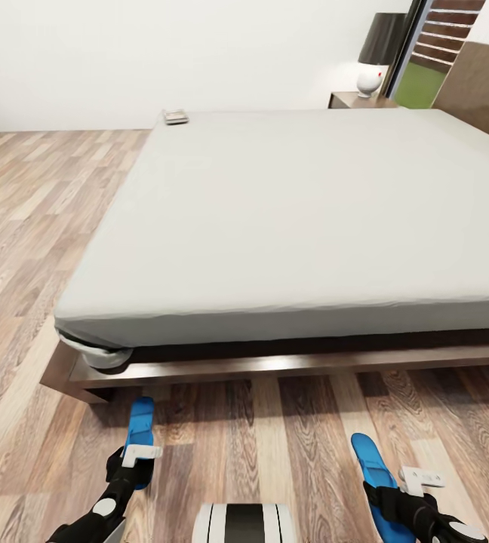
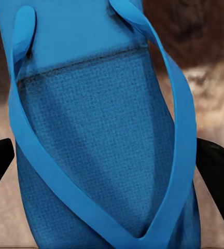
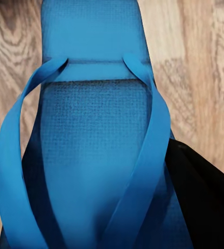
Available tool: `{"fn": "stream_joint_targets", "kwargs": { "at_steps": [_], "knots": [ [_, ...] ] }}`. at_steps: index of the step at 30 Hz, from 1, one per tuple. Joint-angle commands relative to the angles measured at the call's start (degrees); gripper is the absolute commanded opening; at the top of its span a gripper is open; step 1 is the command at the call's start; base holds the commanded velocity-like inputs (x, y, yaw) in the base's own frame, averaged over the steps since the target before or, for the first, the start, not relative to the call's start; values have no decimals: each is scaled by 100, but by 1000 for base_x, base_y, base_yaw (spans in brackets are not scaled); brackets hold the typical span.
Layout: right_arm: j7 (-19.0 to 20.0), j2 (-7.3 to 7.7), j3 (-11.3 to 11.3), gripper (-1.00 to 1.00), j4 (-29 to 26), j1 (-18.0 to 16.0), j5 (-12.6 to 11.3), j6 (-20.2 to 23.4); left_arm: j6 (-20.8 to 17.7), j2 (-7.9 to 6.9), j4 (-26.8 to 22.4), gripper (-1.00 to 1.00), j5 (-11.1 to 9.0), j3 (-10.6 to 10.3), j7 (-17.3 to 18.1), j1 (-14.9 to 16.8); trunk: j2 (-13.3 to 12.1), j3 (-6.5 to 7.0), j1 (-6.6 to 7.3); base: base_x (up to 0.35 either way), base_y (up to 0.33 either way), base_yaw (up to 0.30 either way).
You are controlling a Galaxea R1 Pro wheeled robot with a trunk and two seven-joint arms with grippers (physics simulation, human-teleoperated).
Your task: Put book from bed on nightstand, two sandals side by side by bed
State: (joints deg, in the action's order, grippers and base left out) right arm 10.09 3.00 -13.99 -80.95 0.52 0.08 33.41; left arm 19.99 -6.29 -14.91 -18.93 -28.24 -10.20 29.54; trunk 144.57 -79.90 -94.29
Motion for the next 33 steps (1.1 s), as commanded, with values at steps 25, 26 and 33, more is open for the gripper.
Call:
{"fn": "stream_joint_targets", "kwargs": {
  "at_steps": [25, 26, 33],
  "knots": [
    [21, -2, -1, -100, -4, 0, 1, 27, 5, -5, -15, -100, -16, -63, -35, 67, 18, -269, -30, 0, 0, 0],
    [21, -2, 0, -100, -3, 0, 3, 26, 7, -7, -17, -100, -15, -61, -35, 73, 18, -269, -30, 0, 0, 0],
    [23, -2, 2, -100, 0, 0, 1, 25, 5, -12, -35, -100, -18, -59, -27, 94, 18, -269, -30, 0, 0, 0]
  ]
}}
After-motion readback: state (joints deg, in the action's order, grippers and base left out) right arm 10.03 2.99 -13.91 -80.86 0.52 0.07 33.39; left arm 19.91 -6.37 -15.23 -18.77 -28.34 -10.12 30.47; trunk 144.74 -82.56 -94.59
